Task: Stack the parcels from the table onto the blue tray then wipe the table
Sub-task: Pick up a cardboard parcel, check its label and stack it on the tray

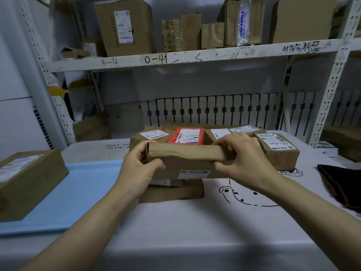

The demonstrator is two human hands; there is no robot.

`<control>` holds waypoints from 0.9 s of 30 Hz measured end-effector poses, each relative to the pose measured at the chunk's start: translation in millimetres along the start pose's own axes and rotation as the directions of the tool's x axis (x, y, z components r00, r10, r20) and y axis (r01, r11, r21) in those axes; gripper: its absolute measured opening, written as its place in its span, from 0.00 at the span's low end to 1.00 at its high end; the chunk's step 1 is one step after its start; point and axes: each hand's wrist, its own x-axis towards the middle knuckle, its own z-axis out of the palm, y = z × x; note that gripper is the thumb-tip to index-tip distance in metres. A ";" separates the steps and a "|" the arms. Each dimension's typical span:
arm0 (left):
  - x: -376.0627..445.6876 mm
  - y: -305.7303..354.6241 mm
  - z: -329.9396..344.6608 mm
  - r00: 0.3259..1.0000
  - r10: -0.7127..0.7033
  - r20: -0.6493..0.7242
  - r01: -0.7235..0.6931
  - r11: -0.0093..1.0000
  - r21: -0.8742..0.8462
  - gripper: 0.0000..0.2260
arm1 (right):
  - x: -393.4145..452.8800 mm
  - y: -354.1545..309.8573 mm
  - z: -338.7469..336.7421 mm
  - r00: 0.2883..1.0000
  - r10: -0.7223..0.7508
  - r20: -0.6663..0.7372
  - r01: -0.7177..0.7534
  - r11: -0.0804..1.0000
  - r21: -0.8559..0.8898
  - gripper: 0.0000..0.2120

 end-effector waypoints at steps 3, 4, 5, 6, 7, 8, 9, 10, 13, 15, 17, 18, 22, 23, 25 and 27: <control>1.2 -0.6 -6.4 0.998 -0.055 -0.027 0.053 0.997 -0.056 0.20 | 0.3 6.8 -2.0 0.998 0.047 -0.042 -0.045 0.998 0.035 0.21; 1.2 -1.0 -8.2 0.997 -0.071 -0.032 0.069 0.995 -0.073 0.19 | -0.2 8.4 -2.2 0.996 0.076 -0.046 -0.072 0.994 0.084 0.23; 0.9 -1.1 -9.8 0.996 -0.080 -0.033 0.077 0.993 -0.089 0.19 | -0.5 9.0 -2.7 0.993 0.110 -0.040 -0.103 0.984 0.147 0.27; 0.5 -1.5 -11.2 0.996 -0.086 -0.032 0.082 0.991 -0.101 0.19 | -1.3 9.3 -3.0 0.989 0.145 -0.021 -0.137 0.967 0.213 0.30; -0.1 -1.7 -12.5 0.996 -0.088 -0.032 0.084 0.990 -0.112 0.19 | -1.7 9.3 -2.8 0.985 0.174 0.000 -0.167 0.947 0.274 0.33; -0.6 -1.5 -13.5 0.995 -0.089 -0.034 0.084 0.989 -0.119 0.19 | -2.0 9.4 -2.6 0.980 0.199 0.020 -0.194 0.924 0.329 0.36; -0.8 -1.5 -14.5 0.995 -0.088 -0.036 0.083 0.989 -0.124 0.19 | -2.0 9.5 -2.0 0.974 0.224 0.044 -0.224 0.898 0.378 0.38; -0.9 -1.5 -15.5 0.996 -0.085 -0.038 0.080 0.989 -0.127 0.19 | -2.0 9.4 -1.8 0.966 0.249 0.067 -0.254 0.873 0.418 0.39; -1.1 -2.1 -18.7 0.996 -0.075 -0.044 0.068 0.988 -0.136 0.19 | -1.4 10.5 -2.3 0.941 0.310 0.134 -0.334 0.792 0.510 0.29; -1.4 -2.0 -20.8 0.996 -0.070 -0.060 0.062 0.990 -0.126 0.19 | -2.1 11.0 -3.7 0.933 0.319 0.169 -0.355 0.730 0.584 0.23; -1.5 -0.1 -23.2 0.995 -0.040 -0.089 0.035 0.998 -0.060 0.20 | -3.2 10.3 -5.5 0.935 0.298 0.192 -0.351 0.698 0.624 0.21; -1.2 1.1 -24.3 0.994 -0.012 -0.107 0.010 1.000 -0.016 0.22 | -3.4 9.1 -5.8 0.938 0.284 0.199 -0.344 0.687 0.639 0.20; -0.6 5.8 -27.1 0.959 0.245 -0.142 -0.180 0.915 0.362 0.30 | -2.9 2.5 -7.1 0.940 0.285 0.187 -0.333 0.658 0.676 0.20; -0.6 6.9 -27.6 0.933 0.332 -0.137 -0.240 0.859 0.452 0.33 | -2.6 0.8 -8.1 0.940 0.292 0.176 -0.331 0.657 0.677 0.20; -0.6 10.9 -27.6 0.869 0.481 -0.114 -0.324 0.728 0.605 0.35 | -1.3 -2.9 -9.6 0.943 0.294 0.154 -0.317 0.665 0.676 0.20; -1.1 16.7 -24.7 0.808 0.588 -0.038 -0.384 0.573 0.724 0.33 | -0.3 -6.6 -9.9 0.952 0.280 0.126 -0.288 0.675 0.680 0.19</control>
